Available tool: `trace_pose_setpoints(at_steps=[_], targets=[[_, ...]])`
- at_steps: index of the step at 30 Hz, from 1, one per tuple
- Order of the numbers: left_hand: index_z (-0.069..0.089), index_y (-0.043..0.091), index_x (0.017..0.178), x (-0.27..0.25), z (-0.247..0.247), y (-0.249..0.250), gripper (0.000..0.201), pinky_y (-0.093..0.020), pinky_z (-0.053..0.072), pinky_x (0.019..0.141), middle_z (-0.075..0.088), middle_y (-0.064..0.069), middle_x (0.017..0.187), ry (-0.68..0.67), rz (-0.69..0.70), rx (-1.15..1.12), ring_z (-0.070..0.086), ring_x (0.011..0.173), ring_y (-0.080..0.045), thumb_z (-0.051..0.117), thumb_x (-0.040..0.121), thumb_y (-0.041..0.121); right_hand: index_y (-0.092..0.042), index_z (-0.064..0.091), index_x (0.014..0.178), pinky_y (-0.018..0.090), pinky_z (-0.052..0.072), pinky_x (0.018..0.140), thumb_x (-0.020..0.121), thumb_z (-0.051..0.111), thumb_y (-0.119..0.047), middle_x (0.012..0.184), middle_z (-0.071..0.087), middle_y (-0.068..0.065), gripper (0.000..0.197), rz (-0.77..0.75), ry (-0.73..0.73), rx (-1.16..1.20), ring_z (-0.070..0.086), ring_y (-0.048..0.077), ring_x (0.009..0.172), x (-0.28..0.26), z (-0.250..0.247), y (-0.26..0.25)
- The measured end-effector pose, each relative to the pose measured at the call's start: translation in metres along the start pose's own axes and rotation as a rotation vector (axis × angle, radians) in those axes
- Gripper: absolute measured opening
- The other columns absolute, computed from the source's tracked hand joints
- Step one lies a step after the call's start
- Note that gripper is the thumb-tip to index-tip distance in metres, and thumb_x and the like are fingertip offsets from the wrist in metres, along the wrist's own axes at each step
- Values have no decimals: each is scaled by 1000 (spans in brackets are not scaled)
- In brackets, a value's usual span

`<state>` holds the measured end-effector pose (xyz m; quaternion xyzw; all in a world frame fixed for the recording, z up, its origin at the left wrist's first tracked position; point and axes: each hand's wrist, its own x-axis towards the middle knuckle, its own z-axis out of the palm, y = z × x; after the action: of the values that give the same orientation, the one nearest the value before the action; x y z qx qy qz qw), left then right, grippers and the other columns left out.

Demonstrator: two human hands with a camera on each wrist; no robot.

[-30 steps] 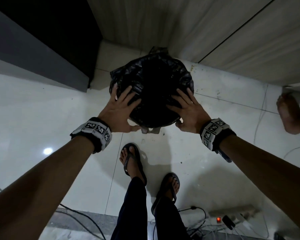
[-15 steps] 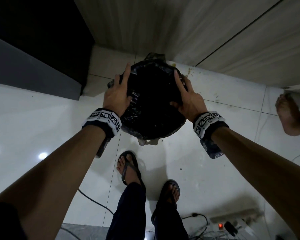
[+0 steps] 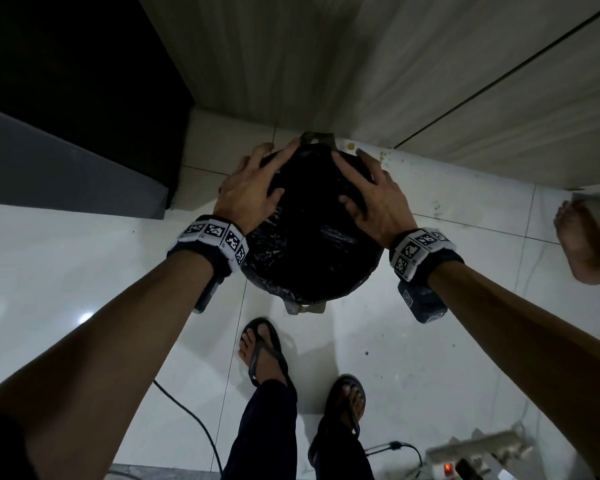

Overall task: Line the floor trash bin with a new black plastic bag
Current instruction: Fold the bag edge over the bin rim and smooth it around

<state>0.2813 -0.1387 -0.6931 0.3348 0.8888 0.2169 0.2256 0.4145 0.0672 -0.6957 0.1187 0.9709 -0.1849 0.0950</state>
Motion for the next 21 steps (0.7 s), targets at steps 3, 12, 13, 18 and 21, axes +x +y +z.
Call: trace_pose_setpoints(at_steps=[3, 12, 13, 18, 21], targets=[[22, 38, 149, 16, 4, 0, 75, -43, 52, 88, 52, -7, 130, -78, 88, 16, 57, 109, -31, 57, 87, 12, -39, 18, 151, 45, 56, 71, 96, 45, -27, 139, 42, 12, 63, -84, -46, -8, 59, 39, 99, 17, 3, -5], [63, 17, 124, 38, 9, -11, 34, -33, 50, 91, 68, -11, 119, -131, -256, -239, 63, 108, -29, 55, 92, 18, -16, 59, 116, 31, 37, 67, 97, 49, -24, 97, 70, 13, 23, 155, 8, 235, 63, 36, 92, 37, 11, 0], [63, 17, 125, 36, 10, -12, 34, -33, 50, 91, 68, -11, 120, -150, -317, -276, 62, 109, -29, 56, 92, 20, -14, 60, 113, 29, 33, 65, 97, 50, -25, 95, 70, 14, 21, 177, -3, 239, 63, 36, 91, 35, 12, 0], [54, 23, 134, -2, 18, -21, 48, -38, 47, 102, 63, -5, 129, -1, -388, -413, 58, 119, -26, 61, 86, 19, -28, 44, 140, 38, 48, 85, 96, 48, -28, 119, 65, 9, 44, 290, 105, 268, 61, 32, 104, 2, 14, -2], [43, 29, 140, -36, 30, -17, 54, -41, 43, 105, 58, -5, 135, 126, -500, -402, 53, 124, -27, 54, 89, 18, -34, 26, 149, 39, 50, 85, 98, 44, -25, 123, 62, 8, 55, 361, 142, 369, 62, 30, 102, -30, 21, -12]])
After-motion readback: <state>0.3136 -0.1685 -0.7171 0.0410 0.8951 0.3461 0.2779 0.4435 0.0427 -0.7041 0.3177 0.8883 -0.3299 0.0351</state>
